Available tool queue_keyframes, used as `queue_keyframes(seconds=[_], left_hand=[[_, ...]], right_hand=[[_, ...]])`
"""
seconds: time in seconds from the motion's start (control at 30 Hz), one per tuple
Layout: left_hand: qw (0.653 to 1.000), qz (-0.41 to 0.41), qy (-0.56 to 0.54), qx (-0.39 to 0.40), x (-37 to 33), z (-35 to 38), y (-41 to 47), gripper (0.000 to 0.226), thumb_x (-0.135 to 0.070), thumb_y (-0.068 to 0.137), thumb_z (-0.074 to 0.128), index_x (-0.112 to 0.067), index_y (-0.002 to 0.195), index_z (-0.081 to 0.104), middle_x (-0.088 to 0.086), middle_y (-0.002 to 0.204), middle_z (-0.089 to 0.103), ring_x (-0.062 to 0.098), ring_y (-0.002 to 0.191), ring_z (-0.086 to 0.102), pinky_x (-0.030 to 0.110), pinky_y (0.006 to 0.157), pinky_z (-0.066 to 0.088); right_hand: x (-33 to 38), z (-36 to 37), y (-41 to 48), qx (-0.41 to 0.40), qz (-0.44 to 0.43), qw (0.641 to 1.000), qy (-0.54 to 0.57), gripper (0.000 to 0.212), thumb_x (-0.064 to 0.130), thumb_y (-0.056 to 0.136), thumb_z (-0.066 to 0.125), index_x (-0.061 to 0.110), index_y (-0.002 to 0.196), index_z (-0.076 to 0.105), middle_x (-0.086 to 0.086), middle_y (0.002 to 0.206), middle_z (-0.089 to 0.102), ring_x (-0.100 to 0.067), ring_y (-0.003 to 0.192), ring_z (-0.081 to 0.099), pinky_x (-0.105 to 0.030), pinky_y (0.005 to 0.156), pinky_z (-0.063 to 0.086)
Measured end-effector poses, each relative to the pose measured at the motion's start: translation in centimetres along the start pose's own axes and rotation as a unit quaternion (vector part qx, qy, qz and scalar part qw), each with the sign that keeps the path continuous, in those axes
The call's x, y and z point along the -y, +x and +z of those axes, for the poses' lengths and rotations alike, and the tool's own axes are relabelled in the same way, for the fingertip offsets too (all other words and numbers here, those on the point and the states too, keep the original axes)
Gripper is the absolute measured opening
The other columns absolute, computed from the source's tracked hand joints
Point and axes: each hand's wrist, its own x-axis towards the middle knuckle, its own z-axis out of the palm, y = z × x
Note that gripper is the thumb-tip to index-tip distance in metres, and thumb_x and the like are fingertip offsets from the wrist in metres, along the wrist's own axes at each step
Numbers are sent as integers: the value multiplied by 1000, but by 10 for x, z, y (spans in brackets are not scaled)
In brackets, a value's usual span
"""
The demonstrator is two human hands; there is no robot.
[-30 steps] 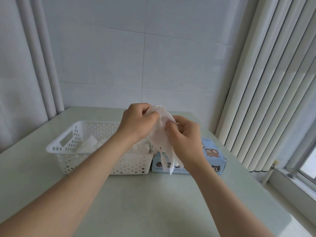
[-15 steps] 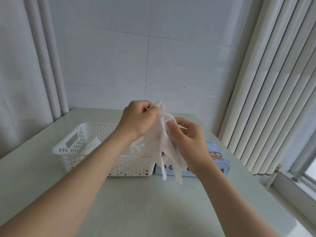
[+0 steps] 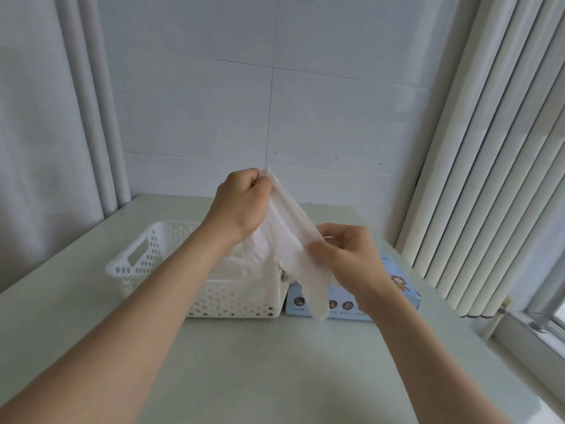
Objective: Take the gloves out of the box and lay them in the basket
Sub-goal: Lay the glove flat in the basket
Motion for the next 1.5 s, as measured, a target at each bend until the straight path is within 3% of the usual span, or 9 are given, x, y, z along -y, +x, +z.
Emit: queue_keyframes(seconds=[0.17,0.3,0.6,0.73,0.87,1.03,1.17,1.3,1.5], left_hand=[[998,-58,-18,28,1,-10,5,35,-33,102,52,-17,73,39,-3,67,31,19,62,30,33,61,22],[997,-76,16,20,5,-20,7,33,-26,100,53,-15,71,44,4,70,39,21,66,35,32,63,28],[994,-102,-23,37,-6,-49,11,25,-22,94,52,-16,70,48,-5,52,37,15,45,33,12,37,27],[986,-142,-4,85,6,-57,15,19,-21,91,50,-11,75,54,7,60,47,24,54,41,23,42,35],[971,-150,136,126,31,-72,20,20,-21,98,48,-10,81,49,5,65,45,15,36,44,24,40,36],[918,-190,263,230,62,-90,23,30,-12,107,38,0,102,65,18,75,73,25,51,71,30,47,56],[879,-210,362,229,89,-92,27,26,-9,104,38,-2,102,62,24,88,72,40,68,76,47,65,66],[847,-217,454,171,102,-91,24,19,-9,102,44,-7,115,58,14,97,60,33,72,68,35,63,55],[815,-222,512,156,92,-84,16,36,0,99,45,-9,133,54,10,114,53,33,103,57,39,86,49]], right_hand=[[-1,-6,7,-31,28,995,92,30,13,101,65,10,72,73,-3,66,64,-15,59,56,-23,56,44],[0,-6,15,-48,10,995,85,23,27,100,72,6,97,81,-15,91,79,-25,79,73,-37,74,59],[16,2,36,-46,-9,998,42,27,33,100,72,7,96,81,-15,82,76,-27,66,63,-34,60,49],[18,8,47,16,28,997,64,29,33,98,74,5,100,80,-16,89,76,-29,74,65,-36,69,54],[16,24,63,70,50,990,-110,21,43,94,77,23,92,83,-10,86,79,-16,67,66,-32,69,55],[13,59,87,119,6,960,-252,16,40,92,78,24,89,80,0,72,78,-12,52,60,-24,55,52],[0,79,104,124,-44,921,-367,14,39,88,81,25,88,79,2,75,75,-11,69,69,-34,74,61],[-10,96,108,126,-56,885,-444,21,45,84,84,28,93,76,5,87,68,-18,82,68,-36,74,59],[-7,102,104,64,-119,789,-599,52,59,78,86,26,113,66,3,103,68,-24,96,66,-35,74,46]])
